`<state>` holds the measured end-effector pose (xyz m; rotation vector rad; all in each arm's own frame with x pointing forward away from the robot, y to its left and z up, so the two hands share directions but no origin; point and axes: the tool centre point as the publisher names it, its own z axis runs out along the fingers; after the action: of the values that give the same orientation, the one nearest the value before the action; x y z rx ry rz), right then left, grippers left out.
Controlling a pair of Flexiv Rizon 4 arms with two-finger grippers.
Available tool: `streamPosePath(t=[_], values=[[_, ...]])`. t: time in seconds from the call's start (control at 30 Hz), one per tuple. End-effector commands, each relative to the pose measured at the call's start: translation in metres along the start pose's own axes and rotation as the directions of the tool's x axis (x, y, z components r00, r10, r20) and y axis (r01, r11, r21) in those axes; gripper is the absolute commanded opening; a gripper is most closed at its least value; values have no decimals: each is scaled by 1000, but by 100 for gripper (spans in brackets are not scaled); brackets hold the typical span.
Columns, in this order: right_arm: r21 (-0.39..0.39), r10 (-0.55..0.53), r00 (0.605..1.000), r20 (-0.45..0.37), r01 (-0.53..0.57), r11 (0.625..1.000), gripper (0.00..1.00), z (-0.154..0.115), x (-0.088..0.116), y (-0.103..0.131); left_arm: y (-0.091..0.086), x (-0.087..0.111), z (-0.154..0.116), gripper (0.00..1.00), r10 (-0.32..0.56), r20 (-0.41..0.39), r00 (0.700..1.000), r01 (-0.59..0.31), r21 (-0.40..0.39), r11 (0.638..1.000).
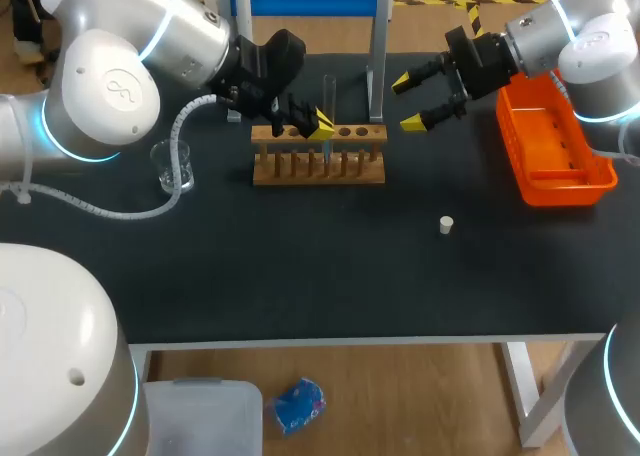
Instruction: Invert the test tube, pick up the pipette, mount the tip to pipette, aspirate from beaker and dispense into the tube, eject the tip, return the pipette, and cap with the stopper.
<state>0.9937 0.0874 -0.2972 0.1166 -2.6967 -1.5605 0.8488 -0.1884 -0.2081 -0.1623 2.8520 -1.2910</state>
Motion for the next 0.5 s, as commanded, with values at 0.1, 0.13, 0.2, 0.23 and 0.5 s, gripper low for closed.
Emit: streamPosePath(t=[0.1, 0.13, 0.2, 0.23, 0.5], values=[[0, -1, 1000, -2, 1, 1000, 100, 0, -1, 0, 0, 0, 0, 0, 0, -1, 1000, 0, -2, 1000], [0, -1, 1000, -2, 1, 1000, 100, 0, -1, 0, 0, 0, 0, 0, 0, -1, 1000, 0, -2, 1000], [-13, -5, 1000, 1, 5, 1000, 100, -4, 7, 3, 0, 0, 0, 0, 0, -1, 1000, 0, -2, 1000], [-30, -14, 1000, -4, 14, 999, 100, -6, 13, 5, 0, 0, 0, 0, 0, -1, 1000, 0, -2, 1000], [-193, -92, 995, -48, 81, 978, 100, -7, 56, 34, 0, 0, 0, 0, 0, -1, 1000, 0, -2, 1000]])
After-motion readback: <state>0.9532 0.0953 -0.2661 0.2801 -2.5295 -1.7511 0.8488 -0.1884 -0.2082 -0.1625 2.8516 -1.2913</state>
